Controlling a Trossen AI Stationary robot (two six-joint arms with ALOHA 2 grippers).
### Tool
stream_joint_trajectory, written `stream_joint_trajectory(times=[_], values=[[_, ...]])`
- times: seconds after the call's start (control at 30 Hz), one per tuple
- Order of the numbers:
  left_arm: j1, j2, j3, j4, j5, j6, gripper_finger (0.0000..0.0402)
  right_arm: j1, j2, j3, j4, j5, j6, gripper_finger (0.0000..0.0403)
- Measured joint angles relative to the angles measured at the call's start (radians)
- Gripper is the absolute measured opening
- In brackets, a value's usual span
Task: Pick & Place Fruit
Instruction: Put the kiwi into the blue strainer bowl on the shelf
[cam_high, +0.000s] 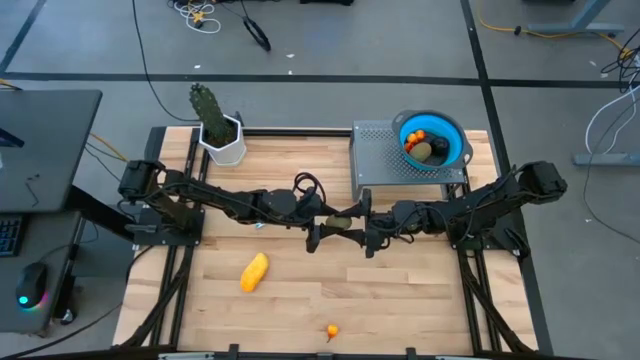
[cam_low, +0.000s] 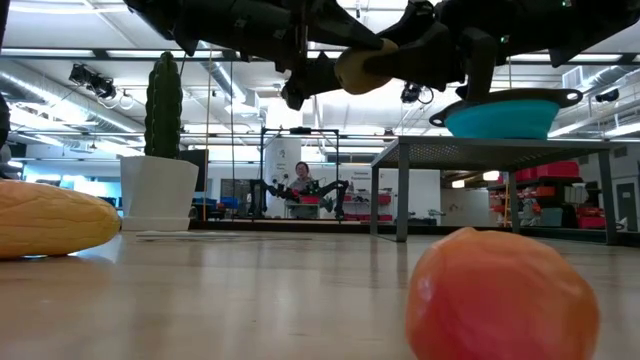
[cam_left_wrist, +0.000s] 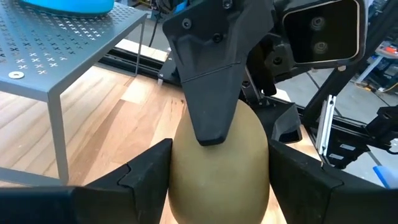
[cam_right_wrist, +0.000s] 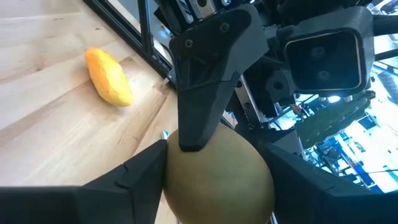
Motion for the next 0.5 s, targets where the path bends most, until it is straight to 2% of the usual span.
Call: stream_joint_trajectory(times=[0.37, 0.5], values=[[-0.001, 0.0, 0.003, 0.031, -0.027, -0.006, 0.0285, 0.029, 0.002, 0.001, 0.004, 0.0, -0.014, 0.0242], [0.0, -0.006, 0.003, 0.028, -0.032, -0.007, 0.0304, 0.045, 0.002, 0.001, 0.009, 0.06, -0.034, 0.0242]])
